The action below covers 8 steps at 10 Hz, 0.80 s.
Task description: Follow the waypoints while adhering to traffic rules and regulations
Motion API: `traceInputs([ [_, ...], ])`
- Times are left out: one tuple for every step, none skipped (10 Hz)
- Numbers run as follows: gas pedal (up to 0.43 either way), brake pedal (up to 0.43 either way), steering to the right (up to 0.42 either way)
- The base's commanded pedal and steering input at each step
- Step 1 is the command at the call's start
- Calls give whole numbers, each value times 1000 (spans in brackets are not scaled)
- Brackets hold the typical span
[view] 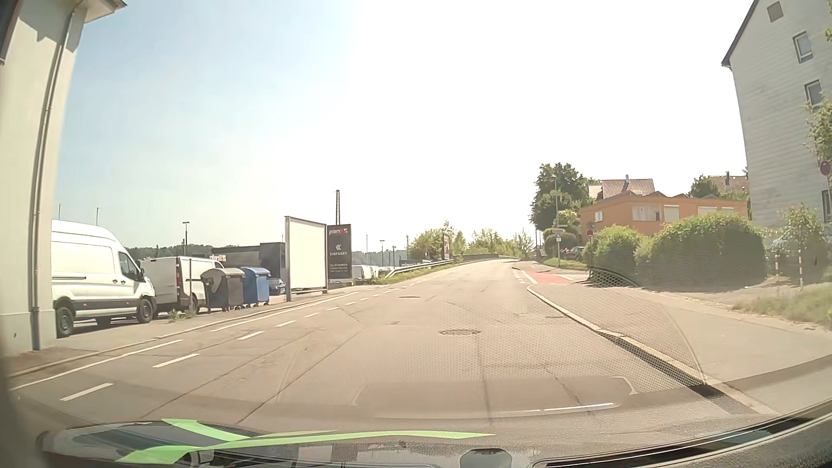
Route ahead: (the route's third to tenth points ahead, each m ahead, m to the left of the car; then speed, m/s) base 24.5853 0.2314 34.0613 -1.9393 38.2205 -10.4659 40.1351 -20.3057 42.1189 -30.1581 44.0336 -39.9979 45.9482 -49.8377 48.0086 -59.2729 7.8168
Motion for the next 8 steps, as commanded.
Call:
traceInputs([
  [0,85,13],
  [0,79,9],
  [0,73,8],
  [0,67,8],
  [0,61,8],
  [0,61,8],
  [0,61,8],
  [0,61,8],
])
